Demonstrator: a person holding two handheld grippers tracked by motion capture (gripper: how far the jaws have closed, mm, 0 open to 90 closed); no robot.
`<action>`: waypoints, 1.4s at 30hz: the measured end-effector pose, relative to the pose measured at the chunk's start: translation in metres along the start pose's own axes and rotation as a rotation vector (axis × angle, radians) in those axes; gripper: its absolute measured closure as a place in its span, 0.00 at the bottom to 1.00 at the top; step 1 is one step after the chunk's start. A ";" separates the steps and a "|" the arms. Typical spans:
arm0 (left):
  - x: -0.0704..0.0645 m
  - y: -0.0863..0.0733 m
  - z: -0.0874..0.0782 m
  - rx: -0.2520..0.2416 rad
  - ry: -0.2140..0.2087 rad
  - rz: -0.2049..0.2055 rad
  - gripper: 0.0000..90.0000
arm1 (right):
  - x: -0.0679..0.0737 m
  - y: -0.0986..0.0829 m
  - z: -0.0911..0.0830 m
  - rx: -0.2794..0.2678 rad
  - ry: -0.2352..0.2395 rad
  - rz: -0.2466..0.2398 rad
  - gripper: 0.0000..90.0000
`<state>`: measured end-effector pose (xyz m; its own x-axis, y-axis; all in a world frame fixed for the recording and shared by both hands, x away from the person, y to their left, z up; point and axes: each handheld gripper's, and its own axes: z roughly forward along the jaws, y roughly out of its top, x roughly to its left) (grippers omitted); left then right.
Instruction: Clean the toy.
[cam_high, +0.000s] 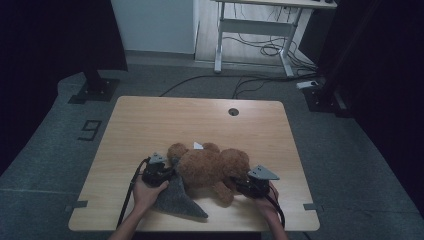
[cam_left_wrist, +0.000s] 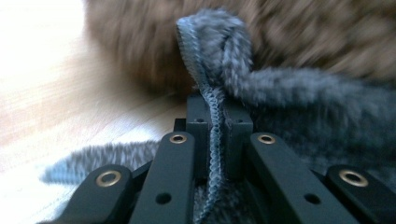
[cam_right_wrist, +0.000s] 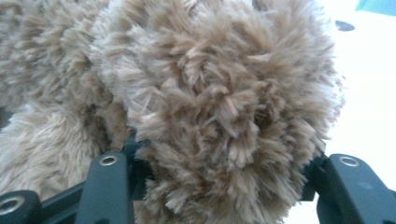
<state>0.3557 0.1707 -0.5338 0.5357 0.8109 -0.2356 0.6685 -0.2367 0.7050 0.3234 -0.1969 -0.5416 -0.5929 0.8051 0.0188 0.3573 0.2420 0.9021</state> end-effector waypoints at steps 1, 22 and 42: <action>0.003 0.001 -0.002 -0.007 -0.002 -0.011 0.93 | 0.000 0.000 0.000 0.000 0.000 -0.001 0.46; -0.091 0.111 -0.019 -0.186 -0.117 0.204 0.93 | 0.001 0.000 -0.001 -0.010 0.021 -0.017 0.45; -0.080 0.060 0.018 -0.147 -0.129 0.162 0.94 | -0.017 0.020 -0.027 0.012 0.181 0.141 0.15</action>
<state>0.3624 0.0817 -0.4845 0.6975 0.6915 -0.1881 0.4911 -0.2701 0.8282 0.3216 -0.2205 -0.5121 -0.6561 0.7211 0.2224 0.4535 0.1411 0.8800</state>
